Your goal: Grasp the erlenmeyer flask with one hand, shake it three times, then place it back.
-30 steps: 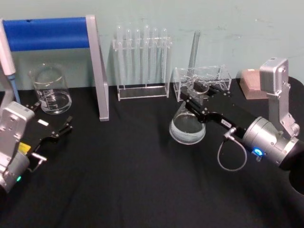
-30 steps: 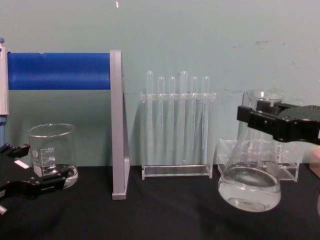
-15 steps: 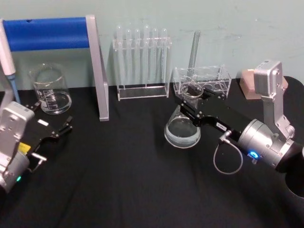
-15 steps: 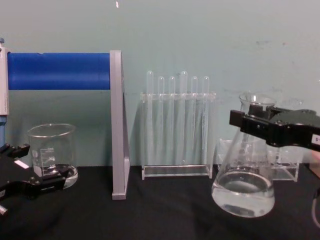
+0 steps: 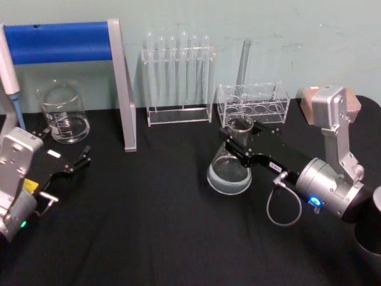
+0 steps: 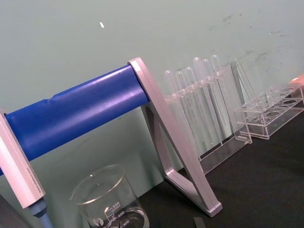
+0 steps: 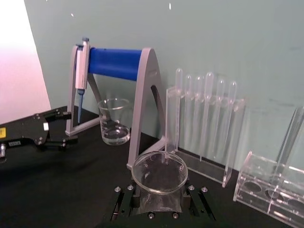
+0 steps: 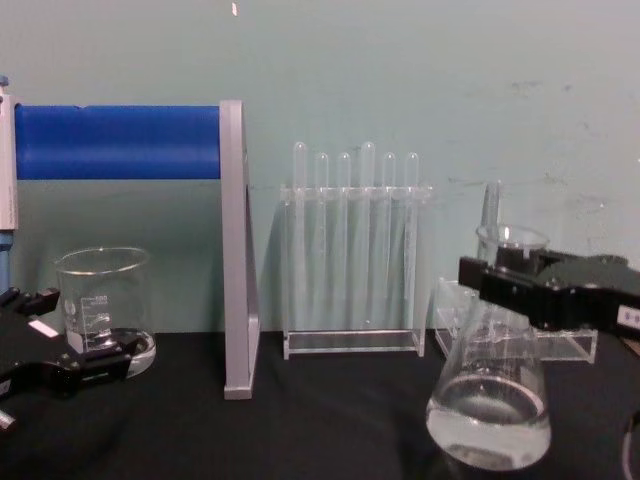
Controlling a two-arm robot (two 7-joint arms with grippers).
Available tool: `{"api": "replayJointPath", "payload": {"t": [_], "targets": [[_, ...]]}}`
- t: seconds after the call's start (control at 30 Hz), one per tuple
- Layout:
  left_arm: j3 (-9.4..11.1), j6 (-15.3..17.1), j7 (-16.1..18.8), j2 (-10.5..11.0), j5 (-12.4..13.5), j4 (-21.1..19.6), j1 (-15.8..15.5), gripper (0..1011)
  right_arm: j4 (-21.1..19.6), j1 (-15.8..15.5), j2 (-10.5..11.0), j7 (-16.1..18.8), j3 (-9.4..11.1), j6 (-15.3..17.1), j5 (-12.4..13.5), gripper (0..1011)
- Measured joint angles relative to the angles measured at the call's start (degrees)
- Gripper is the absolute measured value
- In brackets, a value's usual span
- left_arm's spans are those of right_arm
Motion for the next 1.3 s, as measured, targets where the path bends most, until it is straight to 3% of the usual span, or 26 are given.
{"api": "replayJointPath", "payload": {"t": [0.4,1.3], "targets": [[0.0,0.0,0.0,0.0,0.0,0.0,0.0,1001,2.5,-0.5,-0.7,0.0,-1.1,-0.6,-1.5,449],[0.0,0.0,0.0,0.0,0.0,0.0,0.0,1001,3.6,-1.2,-1.2,0.5,-1.6,0.0,-1.6,449]]}}
